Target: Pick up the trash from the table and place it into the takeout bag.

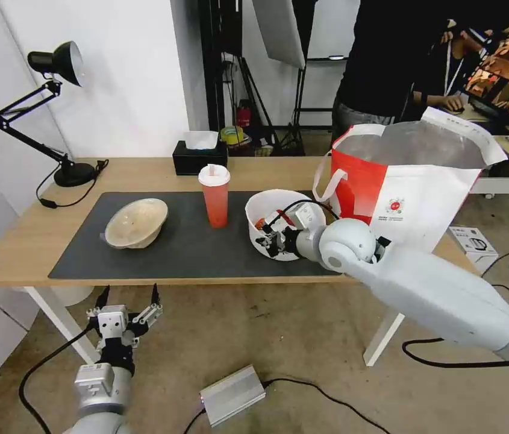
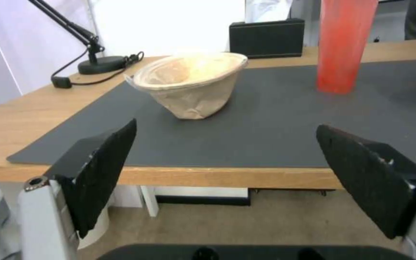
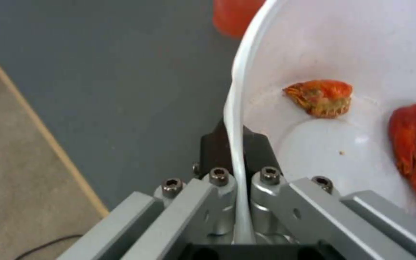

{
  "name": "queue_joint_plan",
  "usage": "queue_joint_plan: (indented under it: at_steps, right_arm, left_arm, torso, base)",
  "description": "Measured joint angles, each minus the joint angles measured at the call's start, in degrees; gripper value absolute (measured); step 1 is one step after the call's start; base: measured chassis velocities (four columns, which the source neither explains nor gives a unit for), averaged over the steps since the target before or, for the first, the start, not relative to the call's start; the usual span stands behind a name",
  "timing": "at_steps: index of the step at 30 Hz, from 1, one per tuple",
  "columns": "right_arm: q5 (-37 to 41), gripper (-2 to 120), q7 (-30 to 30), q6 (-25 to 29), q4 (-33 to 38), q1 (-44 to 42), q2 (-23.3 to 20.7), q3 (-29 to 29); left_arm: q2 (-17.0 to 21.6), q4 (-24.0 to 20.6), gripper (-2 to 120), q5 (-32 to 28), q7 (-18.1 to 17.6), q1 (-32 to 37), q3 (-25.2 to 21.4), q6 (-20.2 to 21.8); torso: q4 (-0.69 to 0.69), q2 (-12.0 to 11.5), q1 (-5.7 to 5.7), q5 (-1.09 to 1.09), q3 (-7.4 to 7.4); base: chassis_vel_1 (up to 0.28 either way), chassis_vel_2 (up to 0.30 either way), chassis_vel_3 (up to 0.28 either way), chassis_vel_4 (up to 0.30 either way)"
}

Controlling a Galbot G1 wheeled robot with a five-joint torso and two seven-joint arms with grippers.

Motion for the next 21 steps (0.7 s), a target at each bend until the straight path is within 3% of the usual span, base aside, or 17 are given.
queue_joint_plan:
  at_steps: [21]
  right_arm:
    - [3.92,0,3.54,-0.01,7.45,3.22,-1.51,-1.81]
  left_arm:
    - [0.08,-0.07,100,-0.02,-0.01,-0.02,-0.14,-0.02]
  torso:
    - [0.00,0.00,0.00,0.01,0.00]
  base:
    - [0.000,0.000,0.000,0.000]
